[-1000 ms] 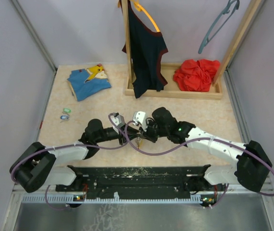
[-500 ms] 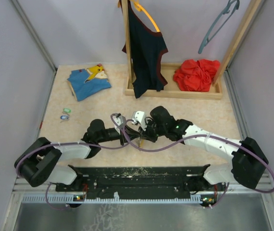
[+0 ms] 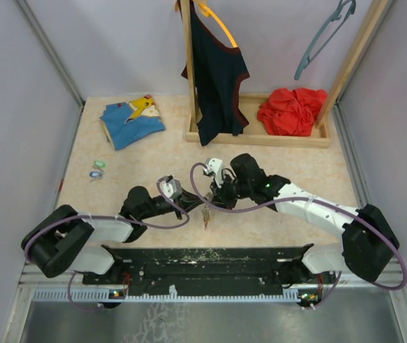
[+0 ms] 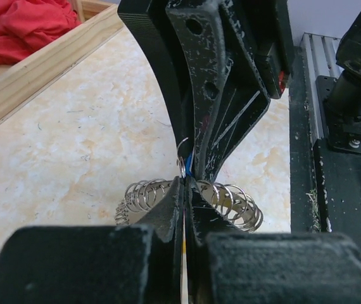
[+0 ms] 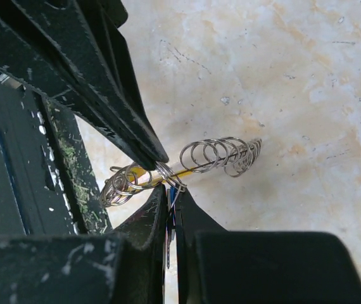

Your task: Put the keys on the keyring

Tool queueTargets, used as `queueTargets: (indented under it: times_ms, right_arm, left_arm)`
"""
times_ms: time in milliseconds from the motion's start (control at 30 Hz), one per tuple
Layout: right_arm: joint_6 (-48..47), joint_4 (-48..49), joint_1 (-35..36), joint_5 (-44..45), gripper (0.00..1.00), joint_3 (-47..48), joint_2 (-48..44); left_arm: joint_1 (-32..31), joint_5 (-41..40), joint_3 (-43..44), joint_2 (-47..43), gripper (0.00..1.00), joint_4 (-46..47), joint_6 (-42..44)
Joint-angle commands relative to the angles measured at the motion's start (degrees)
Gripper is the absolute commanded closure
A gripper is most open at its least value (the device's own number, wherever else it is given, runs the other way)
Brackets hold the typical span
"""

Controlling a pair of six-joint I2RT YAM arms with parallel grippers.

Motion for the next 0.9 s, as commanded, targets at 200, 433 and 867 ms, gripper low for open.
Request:
queueTargets:
  times_ms: [200,433,867]
  right_arm:
    - [3.76,1.43,-3.64,-2.67,1.0,-0.27,4.8]
    - [1.26,0.05,-3.36,-3.58,1.0,1.82,2.1]
    - [0.07,-3.05,0.85,-0.87,1.0,6.26,0.2]
  left_arm:
    - [0.05,0.13,-3.34,2.32,1.0,9.86,-0.96]
    - [0.11,-0.24,-2.24,1.89,0.71,6.81,-2.05]
    - [0.02,0.02,1.95,-0.54,0.5,-2.42,-8.03]
